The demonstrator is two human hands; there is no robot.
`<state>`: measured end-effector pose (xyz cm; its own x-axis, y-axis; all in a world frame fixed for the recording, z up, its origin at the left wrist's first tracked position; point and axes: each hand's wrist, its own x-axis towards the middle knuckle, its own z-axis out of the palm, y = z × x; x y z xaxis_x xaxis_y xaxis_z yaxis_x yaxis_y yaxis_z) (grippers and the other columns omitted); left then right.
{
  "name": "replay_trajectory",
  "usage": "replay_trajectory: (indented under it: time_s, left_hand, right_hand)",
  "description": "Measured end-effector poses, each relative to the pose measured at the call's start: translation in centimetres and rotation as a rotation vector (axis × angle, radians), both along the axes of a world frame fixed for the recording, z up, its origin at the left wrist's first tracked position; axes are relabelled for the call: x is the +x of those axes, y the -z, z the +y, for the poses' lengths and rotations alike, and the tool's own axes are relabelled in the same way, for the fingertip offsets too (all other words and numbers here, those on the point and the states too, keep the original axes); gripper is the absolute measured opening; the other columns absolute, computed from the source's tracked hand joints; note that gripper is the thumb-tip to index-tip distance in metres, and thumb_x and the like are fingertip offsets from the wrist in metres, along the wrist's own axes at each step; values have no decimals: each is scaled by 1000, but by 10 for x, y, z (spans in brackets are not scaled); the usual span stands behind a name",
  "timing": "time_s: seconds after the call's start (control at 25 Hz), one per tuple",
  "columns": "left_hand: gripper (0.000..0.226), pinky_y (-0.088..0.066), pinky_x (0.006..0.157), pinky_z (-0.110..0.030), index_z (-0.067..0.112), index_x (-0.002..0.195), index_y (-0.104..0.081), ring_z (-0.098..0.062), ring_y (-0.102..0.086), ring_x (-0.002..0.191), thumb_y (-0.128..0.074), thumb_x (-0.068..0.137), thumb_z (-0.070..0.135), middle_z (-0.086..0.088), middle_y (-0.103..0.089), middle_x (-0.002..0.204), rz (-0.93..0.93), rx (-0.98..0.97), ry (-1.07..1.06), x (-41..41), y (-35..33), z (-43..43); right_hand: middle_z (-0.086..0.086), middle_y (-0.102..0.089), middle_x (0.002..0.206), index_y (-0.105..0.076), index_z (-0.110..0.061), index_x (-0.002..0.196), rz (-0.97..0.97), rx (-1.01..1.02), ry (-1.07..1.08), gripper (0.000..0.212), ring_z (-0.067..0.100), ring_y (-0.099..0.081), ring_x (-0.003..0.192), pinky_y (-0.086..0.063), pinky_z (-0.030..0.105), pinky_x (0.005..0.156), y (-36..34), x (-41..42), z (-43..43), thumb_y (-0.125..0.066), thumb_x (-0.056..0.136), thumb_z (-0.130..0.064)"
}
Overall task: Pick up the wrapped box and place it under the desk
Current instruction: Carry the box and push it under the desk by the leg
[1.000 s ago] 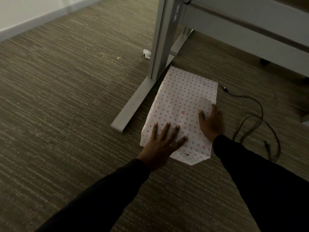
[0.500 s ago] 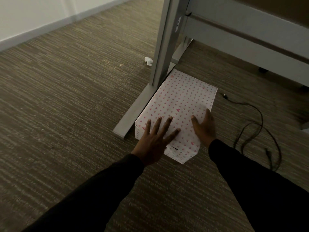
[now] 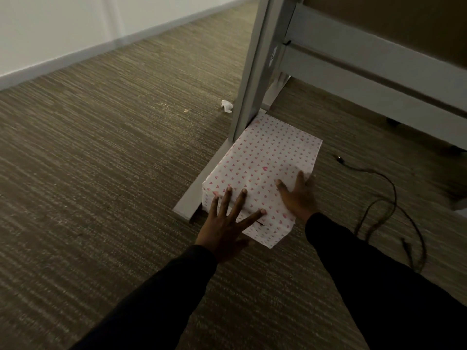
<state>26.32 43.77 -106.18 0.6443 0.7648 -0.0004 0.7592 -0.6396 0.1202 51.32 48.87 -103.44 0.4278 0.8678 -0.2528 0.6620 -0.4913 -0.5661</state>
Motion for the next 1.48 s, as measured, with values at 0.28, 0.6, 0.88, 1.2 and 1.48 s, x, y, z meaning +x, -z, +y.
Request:
replay_trajectory:
  time_s: [0.28, 0.6, 0.88, 1.2, 1.48]
  left_hand:
    - [91, 8, 121, -67, 53, 152, 24, -49, 28, 148, -46, 95, 68, -12, 36, 163, 31, -34, 0, 2, -7, -1]
    - [85, 7, 124, -61, 42, 158, 17, -40, 24, 153, -38, 98, 65, -12, 30, 166, -69, -63, -107, -44, -5, -35]
    - [82, 11, 123, -60, 40, 158, 19, -38, 23, 153, -34, 99, 65, -11, 34, 161, -6, -79, -178, -96, -3, -57]
    - [85, 9, 123, -62, 38, 153, 23, -39, 18, 154, -36, 99, 64, -11, 28, 165, -10, -45, -189, -106, -14, -70]
    - [83, 17, 119, -58, 41, 149, 31, -37, 21, 154, -27, 98, 69, -12, 30, 163, 28, -46, -187, -111, -7, -70]
  right_hand:
    - [12, 25, 170, 3, -22, 164, -66, -82, -22, 95, 41, -3, 158, -21, 55, 124, -3, -10, -8, -51, 97, -64]
    - [19, 5, 172, -7, -14, 164, -362, -7, -124, 87, 43, -2, 158, -9, 59, 127, -27, -70, -36, -39, 100, -65]
    - [18, 11, 172, 0, -17, 165, -516, 76, -556, 82, 41, 4, 158, -4, 59, 128, -21, -139, -73, -36, 104, -58]
    - [13, 32, 166, 17, -7, 160, -826, -92, -732, 94, 36, 23, 156, 3, 59, 127, 1, -144, -93, -36, 103, -59]
    - [8, 28, 169, 10, -11, 163, -687, -185, -707, 93, 33, 19, 158, 3, 56, 128, -23, -119, -50, -41, 102, -59]
